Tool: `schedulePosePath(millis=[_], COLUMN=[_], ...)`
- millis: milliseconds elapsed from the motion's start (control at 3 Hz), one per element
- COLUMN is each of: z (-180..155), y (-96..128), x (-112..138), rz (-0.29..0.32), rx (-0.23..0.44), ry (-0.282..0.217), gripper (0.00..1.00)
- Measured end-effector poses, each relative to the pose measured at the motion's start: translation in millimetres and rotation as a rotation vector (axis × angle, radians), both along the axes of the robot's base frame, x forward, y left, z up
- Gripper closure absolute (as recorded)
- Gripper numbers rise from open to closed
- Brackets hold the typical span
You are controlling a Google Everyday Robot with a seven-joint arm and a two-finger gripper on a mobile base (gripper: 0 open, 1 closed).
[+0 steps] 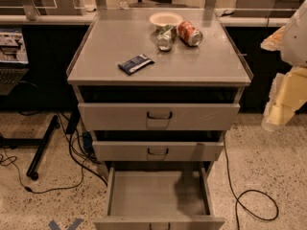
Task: Place rxbar blueberry into bottom drawer
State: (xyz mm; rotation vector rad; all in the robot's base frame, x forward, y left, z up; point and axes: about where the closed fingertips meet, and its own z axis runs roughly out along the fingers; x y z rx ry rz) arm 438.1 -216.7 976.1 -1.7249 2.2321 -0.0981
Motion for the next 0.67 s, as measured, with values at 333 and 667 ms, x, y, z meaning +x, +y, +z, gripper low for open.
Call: schedulePosePath(millis=[333, 667], z=[0.0, 0.3], y=[0.0, 4.6], x=[0.0, 1.3], rz=[0.000, 0.000], rx=[0.000, 0.012], ry=[0.000, -0.017], gripper=[0.00, 0.00])
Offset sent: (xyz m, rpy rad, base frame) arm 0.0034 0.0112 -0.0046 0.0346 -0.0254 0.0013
